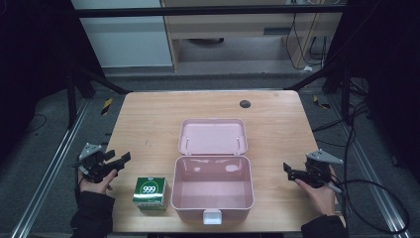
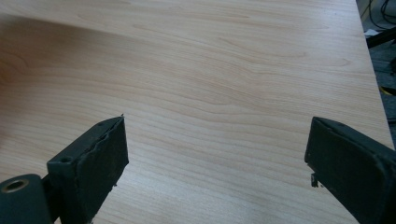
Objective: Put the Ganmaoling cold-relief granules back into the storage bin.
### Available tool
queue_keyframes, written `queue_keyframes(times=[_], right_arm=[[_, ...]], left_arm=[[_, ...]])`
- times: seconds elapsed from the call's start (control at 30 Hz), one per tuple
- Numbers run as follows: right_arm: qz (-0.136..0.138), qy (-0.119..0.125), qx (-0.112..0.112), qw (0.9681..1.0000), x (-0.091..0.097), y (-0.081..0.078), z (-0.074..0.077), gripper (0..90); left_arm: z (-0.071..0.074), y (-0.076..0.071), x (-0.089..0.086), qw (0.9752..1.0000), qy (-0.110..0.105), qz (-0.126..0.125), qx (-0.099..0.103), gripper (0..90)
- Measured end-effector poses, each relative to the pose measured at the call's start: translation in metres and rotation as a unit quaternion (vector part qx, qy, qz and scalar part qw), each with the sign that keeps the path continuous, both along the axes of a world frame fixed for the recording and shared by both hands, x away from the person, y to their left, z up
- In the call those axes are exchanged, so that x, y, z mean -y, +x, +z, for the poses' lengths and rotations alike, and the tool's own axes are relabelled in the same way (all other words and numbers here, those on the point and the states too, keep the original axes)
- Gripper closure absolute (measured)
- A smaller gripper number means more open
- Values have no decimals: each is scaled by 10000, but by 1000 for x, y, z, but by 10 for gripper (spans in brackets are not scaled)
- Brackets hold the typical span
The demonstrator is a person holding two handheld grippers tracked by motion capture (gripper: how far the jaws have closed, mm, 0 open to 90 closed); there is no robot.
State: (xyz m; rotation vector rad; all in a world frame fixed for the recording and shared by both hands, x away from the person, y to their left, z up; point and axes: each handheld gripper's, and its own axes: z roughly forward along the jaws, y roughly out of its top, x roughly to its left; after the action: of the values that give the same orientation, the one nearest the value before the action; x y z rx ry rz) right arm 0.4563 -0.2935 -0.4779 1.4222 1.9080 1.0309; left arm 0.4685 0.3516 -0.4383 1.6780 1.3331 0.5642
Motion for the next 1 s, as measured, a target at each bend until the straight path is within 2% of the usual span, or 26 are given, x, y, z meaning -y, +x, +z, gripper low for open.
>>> queue_keyframes(times=[0.07, 0.13, 0.27, 0.37, 0.5, 0.6, 0.67, 0.7, 0.73, 0.77, 0.87, 0.93, 1.0], right_arm=[[-37, -92, -3, 10000, 0, 0, -1, 61], [-41, 12, 22, 10000, -1, 0, -1, 72], [-32, 24, -11, 10000, -2, 1, -2, 69], [-61, 4, -54, 10000, -3, 1, -2, 67], [-96, -46, 2, 9999, -2, 0, -2, 66], [-41, -59, 5, 10000, -1, -2, -4, 68], [-42, -130, 45, 9999, -1, -2, -4, 70], [-42, -71, 22, 10000, -1, -2, -4, 69], [-41, -89, 35, 9999, 0, -1, -4, 69], [-40, -92, 25, 9999, 0, -1, -4, 68], [-13, -126, 1, 9999, 0, -1, -6, 64], [-17, -125, -24, 9999, 0, -1, -6, 63], [-14, -188, -12, 9998, -1, -1, -6, 63]], left_arm=[[6, -1, -1, 9999, 52, -153, 57, 289], [12, -3, 0, 9994, 133, -313, 59, 286], [22, -6, 4, 9980, 171, -596, 99, 286], [29, -6, 8, 9960, 239, -845, 149, 285], [35, -6, 12, 9929, 403, -1102, 199, 281], [39, -6, 12, 9897, 442, -1354, 133, 278], [41, -7, 13, 9872, 513, -1507, 50, 273], [43, -7, 12, 9835, 580, -1711, -16, 265], [43, -7, 12, 9835, 580, -1711, -16, 264], [44, -7, 12, 9823, 591, -1780, -31, 261], [49, -6, 9, 9756, 680, -2080, -158, 250], [51, -6, 9, 9725, 759, -2193, -210, 248], [54, -7, 9, 9672, 863, -2378, -249, 241]])
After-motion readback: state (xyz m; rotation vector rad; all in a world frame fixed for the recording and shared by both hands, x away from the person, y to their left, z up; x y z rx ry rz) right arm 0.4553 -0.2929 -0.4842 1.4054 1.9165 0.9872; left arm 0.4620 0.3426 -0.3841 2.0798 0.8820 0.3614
